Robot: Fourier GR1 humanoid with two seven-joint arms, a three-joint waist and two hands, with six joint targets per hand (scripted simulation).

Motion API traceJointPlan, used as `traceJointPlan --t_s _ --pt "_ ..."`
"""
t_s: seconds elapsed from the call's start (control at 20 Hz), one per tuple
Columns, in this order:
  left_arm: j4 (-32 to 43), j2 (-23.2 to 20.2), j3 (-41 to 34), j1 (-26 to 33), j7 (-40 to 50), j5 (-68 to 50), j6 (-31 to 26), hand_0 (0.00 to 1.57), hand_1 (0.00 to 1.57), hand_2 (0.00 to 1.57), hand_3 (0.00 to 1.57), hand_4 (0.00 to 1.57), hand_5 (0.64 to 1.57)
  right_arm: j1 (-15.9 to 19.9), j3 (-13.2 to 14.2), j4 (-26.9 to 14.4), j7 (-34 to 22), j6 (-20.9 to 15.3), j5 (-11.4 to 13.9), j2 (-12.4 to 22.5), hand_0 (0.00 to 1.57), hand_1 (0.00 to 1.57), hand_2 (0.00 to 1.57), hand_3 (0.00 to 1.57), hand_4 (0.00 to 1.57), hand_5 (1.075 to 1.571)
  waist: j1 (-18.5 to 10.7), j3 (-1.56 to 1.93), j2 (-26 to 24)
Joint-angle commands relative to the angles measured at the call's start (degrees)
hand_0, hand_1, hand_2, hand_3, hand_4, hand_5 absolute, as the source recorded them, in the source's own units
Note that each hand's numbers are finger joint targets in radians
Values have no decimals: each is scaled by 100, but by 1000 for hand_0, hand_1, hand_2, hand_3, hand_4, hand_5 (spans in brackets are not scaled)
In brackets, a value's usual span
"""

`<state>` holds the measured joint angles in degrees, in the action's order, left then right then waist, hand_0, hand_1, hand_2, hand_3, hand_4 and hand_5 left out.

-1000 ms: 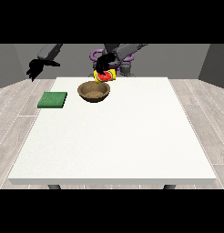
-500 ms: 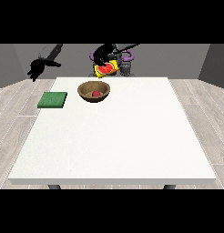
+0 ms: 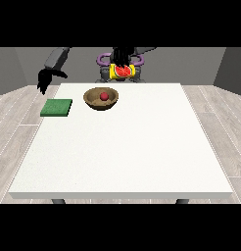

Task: Pick the cup and pour the ball into the bowl, then pick the bowl and place it on the pad

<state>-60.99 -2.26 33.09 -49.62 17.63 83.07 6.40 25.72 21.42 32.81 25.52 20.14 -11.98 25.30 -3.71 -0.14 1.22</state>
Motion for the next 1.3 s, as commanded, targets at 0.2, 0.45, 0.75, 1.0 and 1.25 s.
traceJointPlan --t_s 0.2,0.45,0.75,1.0,1.25 --pt "-502 -468 -1806 939 -758 -2109 1042 494 494 1571 1551 878 1565 40 -34 232 -166 -426 -4 -250 0 0 0 0 470 1557 -429 -12 229" --pt "-806 -145 -2779 1196 -1616 -4059 881 1177 1177 1400 1125 775 1537 -42 17 294 -99 -426 -152 -532 0 0 0 0 256 1565 -401 -20 626" --pt "-586 188 -3665 1118 -2579 -5599 807 287 287 0 0 832 1559 353 -274 714 -201 -564 -74 -944 0 0 0 0 393 1570 -84 -10 1280" --pt "-52 221 -3805 1813 -3462 -6438 741 0 0 0 0 0 1518 312 -663 1031 -549 -771 101 -1354 0 0 0 0 294 1553 315 4 1106" --pt "442 -308 -4327 1470 -3350 -6664 272 0 0 0 0 0 1527 -36 -1060 1246 -759 -922 306 -1701 0 0 0 0 0 1545 636 12 633"
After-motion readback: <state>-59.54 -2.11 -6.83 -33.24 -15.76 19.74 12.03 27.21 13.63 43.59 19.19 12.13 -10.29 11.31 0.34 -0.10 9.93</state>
